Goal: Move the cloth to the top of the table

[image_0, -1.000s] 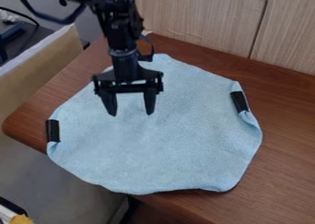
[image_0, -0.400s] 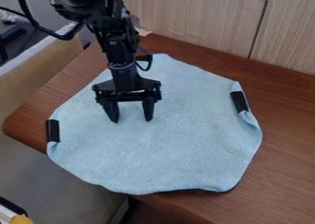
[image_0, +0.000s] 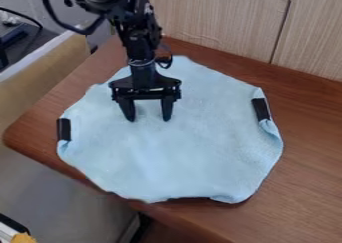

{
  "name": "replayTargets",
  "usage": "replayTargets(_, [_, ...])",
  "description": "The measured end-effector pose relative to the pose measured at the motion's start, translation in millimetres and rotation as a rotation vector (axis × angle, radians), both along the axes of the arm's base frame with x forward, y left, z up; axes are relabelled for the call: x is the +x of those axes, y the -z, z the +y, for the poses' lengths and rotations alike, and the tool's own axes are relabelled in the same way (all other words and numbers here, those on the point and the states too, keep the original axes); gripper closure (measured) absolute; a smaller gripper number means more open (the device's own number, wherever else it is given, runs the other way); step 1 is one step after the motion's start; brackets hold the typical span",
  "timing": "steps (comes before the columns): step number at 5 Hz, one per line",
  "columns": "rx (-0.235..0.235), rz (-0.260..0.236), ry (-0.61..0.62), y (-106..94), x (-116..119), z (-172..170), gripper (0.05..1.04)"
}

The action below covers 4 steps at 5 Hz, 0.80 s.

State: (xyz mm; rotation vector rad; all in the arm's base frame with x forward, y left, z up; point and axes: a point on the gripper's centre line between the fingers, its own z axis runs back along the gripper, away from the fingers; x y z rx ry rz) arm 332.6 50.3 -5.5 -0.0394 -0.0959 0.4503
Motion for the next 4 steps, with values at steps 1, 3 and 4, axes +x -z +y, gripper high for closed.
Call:
replayTargets(1, [0.019,0.004,-0.011,0.4,18.5,4.7,0.082])
replayTargets(3, [0.031,-0.009,-0.03,-0.2,51.3,16.0,0.082])
replayTargets(4, [0.023,-0.017,-0.044,-1.8,61.8,20.2,0.082])
